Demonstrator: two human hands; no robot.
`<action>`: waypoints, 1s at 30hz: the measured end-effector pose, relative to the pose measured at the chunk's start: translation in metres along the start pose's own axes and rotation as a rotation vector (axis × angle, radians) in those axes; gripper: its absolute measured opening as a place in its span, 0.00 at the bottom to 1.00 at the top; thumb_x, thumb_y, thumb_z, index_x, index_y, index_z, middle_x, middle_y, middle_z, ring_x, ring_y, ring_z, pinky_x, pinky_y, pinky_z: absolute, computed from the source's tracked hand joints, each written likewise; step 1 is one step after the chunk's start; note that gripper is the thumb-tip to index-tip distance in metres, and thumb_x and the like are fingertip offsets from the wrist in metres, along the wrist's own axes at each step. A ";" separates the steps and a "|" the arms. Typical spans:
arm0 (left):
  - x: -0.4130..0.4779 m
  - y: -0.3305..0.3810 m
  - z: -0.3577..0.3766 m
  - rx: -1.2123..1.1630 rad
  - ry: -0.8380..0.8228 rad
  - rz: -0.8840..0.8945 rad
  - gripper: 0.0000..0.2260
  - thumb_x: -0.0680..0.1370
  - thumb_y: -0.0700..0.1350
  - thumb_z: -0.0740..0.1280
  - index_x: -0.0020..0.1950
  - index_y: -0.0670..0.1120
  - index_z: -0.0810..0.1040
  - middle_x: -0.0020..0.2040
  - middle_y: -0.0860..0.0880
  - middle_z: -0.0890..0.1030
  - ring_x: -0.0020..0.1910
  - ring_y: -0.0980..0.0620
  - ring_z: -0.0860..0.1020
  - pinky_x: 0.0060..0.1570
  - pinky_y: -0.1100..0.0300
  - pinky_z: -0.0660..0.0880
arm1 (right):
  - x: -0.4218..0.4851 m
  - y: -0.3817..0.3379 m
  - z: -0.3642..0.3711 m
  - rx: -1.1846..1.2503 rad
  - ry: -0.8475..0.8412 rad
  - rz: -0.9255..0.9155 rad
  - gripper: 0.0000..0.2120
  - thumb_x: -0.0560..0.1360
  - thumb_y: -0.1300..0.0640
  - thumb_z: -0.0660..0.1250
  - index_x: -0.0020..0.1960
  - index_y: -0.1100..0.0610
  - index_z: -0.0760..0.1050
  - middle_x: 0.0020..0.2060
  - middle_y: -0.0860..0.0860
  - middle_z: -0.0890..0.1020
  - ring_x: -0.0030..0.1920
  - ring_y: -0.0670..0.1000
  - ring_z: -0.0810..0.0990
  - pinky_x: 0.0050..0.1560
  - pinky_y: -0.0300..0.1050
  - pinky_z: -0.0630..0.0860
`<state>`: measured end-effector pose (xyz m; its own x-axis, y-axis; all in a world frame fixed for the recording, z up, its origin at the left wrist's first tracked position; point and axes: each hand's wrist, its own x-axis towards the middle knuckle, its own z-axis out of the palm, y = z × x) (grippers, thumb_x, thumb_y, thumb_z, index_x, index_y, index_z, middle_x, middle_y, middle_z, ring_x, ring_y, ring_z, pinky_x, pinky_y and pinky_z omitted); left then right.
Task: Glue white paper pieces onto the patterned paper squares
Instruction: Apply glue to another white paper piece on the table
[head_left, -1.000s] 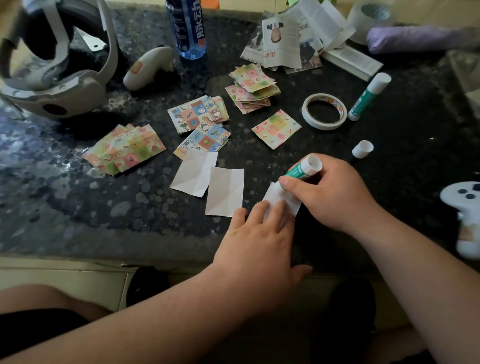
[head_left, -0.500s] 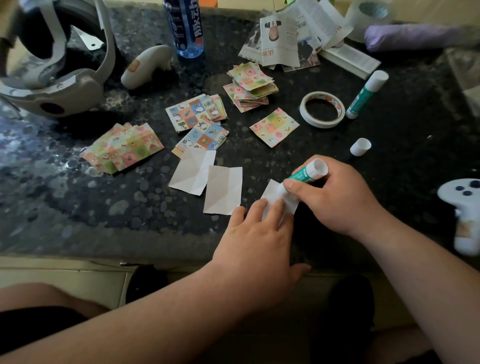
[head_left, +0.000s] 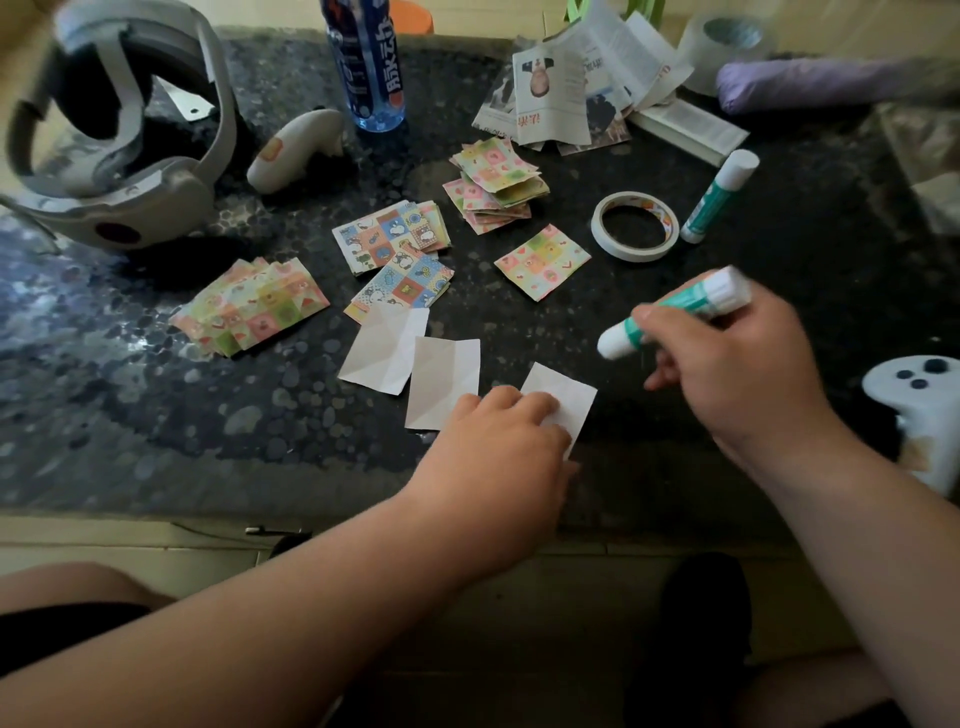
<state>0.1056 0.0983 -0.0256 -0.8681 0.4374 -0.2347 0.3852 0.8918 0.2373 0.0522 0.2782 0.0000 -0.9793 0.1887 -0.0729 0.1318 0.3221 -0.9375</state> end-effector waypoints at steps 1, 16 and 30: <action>0.004 -0.003 -0.003 -0.035 0.016 -0.014 0.15 0.84 0.54 0.58 0.65 0.51 0.79 0.69 0.51 0.73 0.66 0.46 0.71 0.64 0.48 0.70 | 0.002 -0.002 -0.003 0.084 0.025 0.008 0.05 0.76 0.57 0.74 0.44 0.53 0.78 0.30 0.47 0.80 0.31 0.45 0.80 0.33 0.46 0.80; 0.062 -0.005 -0.032 -0.375 -0.055 -0.417 0.34 0.76 0.41 0.71 0.78 0.55 0.61 0.69 0.48 0.70 0.58 0.48 0.76 0.46 0.58 0.72 | -0.008 0.000 -0.015 0.217 -0.010 0.031 0.06 0.77 0.54 0.74 0.48 0.56 0.81 0.35 0.54 0.81 0.34 0.47 0.80 0.33 0.46 0.80; 0.065 -0.013 -0.031 -0.385 -0.074 -0.439 0.06 0.75 0.46 0.71 0.46 0.51 0.74 0.49 0.52 0.74 0.43 0.53 0.75 0.34 0.61 0.69 | -0.004 0.007 -0.021 0.103 -0.089 0.037 0.09 0.76 0.51 0.74 0.49 0.57 0.81 0.36 0.55 0.83 0.35 0.47 0.81 0.33 0.43 0.79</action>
<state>0.0349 0.1115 -0.0143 -0.8909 0.0561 -0.4507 -0.1589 0.8911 0.4250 0.0605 0.2988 0.0009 -0.9844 0.1143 -0.1339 0.1564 0.2189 -0.9631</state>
